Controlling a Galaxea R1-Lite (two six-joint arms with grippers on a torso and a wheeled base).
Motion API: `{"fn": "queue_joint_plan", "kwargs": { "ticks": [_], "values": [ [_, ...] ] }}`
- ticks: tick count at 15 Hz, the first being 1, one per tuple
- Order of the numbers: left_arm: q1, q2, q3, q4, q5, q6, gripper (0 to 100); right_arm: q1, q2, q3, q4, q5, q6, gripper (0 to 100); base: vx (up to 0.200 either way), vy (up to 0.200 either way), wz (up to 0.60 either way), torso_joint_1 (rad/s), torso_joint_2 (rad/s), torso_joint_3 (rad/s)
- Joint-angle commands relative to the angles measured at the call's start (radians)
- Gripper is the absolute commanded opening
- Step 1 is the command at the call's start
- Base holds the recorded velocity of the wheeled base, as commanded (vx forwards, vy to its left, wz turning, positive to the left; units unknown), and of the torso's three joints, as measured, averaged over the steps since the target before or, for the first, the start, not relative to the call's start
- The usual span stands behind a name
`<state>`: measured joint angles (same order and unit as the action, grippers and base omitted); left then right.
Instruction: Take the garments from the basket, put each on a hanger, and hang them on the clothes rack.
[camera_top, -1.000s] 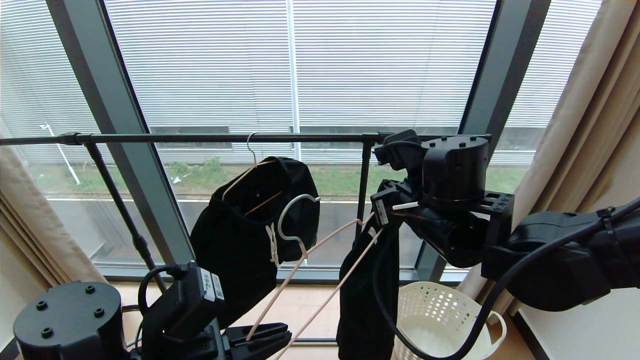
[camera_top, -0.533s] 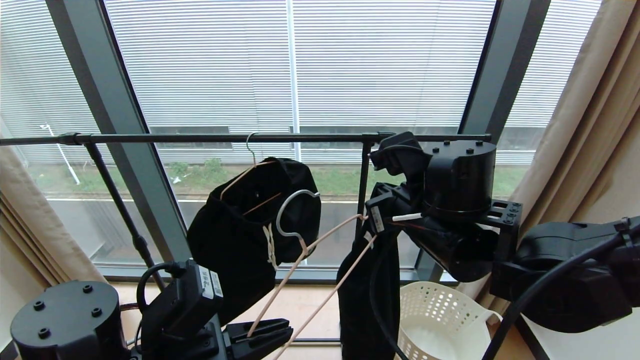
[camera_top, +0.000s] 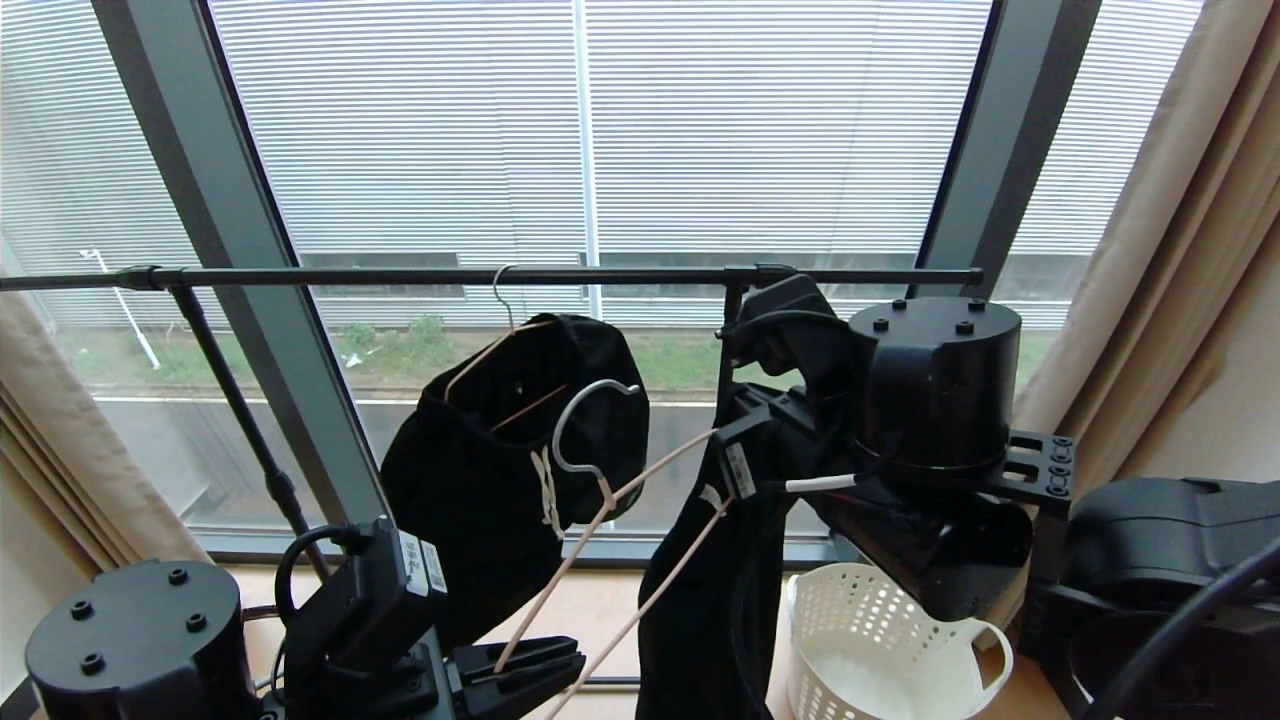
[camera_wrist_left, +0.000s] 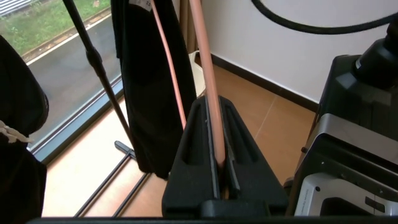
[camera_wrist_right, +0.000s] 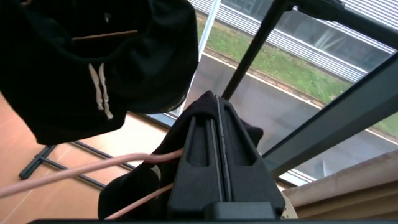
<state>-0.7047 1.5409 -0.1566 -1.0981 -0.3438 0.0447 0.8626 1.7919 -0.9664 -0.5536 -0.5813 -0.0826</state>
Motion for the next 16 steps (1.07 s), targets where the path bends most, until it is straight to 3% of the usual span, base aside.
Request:
{"fn": "queue_joint_plan", "kwargs": {
  "ticks": [1,16],
  "values": [
    [0.001,0.001,0.0,0.0,0.0,0.0,0,0.035,-0.026,0.011,0.0,-0.002,0.0,0,0.0,0.0,0.0,0.0,0.0,0.0],
    [0.001,0.001,0.005,0.0,0.0,0.0,0,0.271,-0.101,0.078,-0.003,-0.034,0.017,0,0.0,0.0,0.0,0.0,0.0,0.0]
  ]
}}
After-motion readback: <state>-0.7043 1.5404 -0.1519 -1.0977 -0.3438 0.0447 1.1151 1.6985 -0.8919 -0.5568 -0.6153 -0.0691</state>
